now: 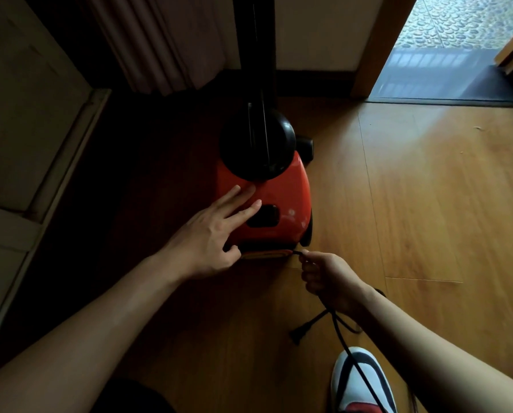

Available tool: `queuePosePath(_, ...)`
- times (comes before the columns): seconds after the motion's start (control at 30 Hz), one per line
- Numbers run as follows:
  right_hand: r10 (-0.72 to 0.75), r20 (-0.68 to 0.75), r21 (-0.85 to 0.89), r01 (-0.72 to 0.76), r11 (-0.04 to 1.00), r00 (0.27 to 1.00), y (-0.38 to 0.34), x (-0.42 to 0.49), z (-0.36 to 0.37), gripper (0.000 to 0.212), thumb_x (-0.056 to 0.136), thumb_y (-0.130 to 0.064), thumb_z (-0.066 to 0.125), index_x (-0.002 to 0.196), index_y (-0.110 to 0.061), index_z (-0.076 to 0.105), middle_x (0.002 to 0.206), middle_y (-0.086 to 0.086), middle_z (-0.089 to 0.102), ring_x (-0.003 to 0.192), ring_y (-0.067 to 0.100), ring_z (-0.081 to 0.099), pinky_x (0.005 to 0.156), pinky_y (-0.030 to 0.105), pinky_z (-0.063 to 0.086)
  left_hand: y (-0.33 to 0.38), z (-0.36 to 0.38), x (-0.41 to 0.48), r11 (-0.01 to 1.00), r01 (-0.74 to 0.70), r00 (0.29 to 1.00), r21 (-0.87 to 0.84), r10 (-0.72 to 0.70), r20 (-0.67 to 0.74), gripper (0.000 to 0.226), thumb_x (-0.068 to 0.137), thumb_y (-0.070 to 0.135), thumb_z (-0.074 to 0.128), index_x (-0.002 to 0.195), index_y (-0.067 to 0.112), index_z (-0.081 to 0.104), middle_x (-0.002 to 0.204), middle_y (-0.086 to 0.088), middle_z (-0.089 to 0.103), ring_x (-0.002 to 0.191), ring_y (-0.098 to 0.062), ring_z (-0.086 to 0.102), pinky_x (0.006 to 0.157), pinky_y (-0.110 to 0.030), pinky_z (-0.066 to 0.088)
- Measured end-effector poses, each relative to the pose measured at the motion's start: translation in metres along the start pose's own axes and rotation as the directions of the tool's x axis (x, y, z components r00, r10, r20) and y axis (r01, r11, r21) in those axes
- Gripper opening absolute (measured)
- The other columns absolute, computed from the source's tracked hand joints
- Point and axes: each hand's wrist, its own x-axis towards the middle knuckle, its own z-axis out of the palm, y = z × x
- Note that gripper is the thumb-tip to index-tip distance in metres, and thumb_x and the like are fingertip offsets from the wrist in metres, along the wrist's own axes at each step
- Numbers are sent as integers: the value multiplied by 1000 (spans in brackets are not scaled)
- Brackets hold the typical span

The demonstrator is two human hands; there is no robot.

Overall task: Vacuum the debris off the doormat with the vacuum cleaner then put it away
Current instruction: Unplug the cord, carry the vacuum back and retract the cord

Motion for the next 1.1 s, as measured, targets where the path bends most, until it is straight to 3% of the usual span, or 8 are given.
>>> queuePosePath(0.27, -27, 111, 318, -10, 948, 994, -1, -24, 18, 23, 101, -27, 46, 86, -14, 58, 65, -5, 30, 52, 8, 25, 51, 22, 27, 6, -1, 0, 998, 12, 1000, 67, -13, 15, 88, 90, 25, 60, 156, 38, 4, 163, 18, -12, 147, 0, -20, 122, -38, 13)
queuePosePath(0.37, -77, 234, 238, 20, 971, 969, 1, -33, 25, 19, 100, -28, 46, 103, -13, 58, 66, -3, 31, 47, 8, 23, 44, 20, 20, 9, -3, 0, 998, 27, 999, 57, -28, 26, 88, 89, 20, 58, 157, 37, 4, 163, 18, -12, 147, 0, -20, 122, -36, 9)
queuePosePath(0.5, 3, 449, 46, -26, 999, 894, 0, -44, 32, 33, 108, -37, 39, 132, -23, 56, 72, 2, 37, 51, 11, 29, 47, 23, 27, 12, -4, 1, 998, 49, 998, 37, -50, 31, 91, 84, 4, 49, 157, 36, 6, 164, 18, -10, 147, 1, -20, 124, -40, 11)
queuePosePath(0.63, 24, 531, -43, -2, 999, 847, 4, -41, 42, 40, 107, -45, 35, 140, -32, 55, 73, 3, 37, 53, 13, 25, 49, 24, 26, 13, -5, 1, 998, 58, 998, 7, -58, 27, 90, 83, 0, 43, 157, 36, 7, 163, 18, -10, 147, 1, -19, 124, -42, 10)
queuePosePath(0.8, -23, 475, -55, 56, 997, 879, 23, -12, 75, 39, 105, -50, 36, 118, -29, 67, 71, 1, 46, 48, 9, 34, 47, 25, 19, 19, -10, -1, 998, 59, 996, -9, -58, 72, 77, 87, 39, 38, 157, 33, 7, 164, 16, -11, 148, -2, -20, 121, -39, 6)
queuePosePath(0.9, -9, 420, -147, 78, 986, 908, 32, 6, 93, 51, 104, -58, 33, 101, -17, 64, 65, 2, 48, 41, 9, 36, 41, 22, 18, 17, -8, 0, 998, 66, 996, -17, -64, 59, 81, 92, 18, 52, 157, 34, 7, 164, 18, -11, 147, 1, -21, 124, -42, 8)
queuePosePath(1.0, 7, 321, -266, 83, 960, 947, 38, 20, 109, 70, 102, -64, 27, 69, -9, 55, 52, 2, 47, 36, 9, 37, 35, 19, 27, 17, -7, 0, 996, 78, 996, -41, -76, 51, 88, 85, 2, 47, 157, 36, 8, 163, 20, -10, 146, 3, -21, 124, -41, 6)
queuePosePath(1.1, -37, 240, -365, 126, 923, 970, 46, 36, 119, 70, 108, -51, 24, 62, -9, 55, 47, 1, 50, 37, 9, 44, 41, 22, 35, 17, -7, 0, 996, 78, 996, -50, -76, 42, 91, 82, -3, 43, 157, 36, 8, 163, 20, -10, 146, 4, -22, 123, -39, 5)
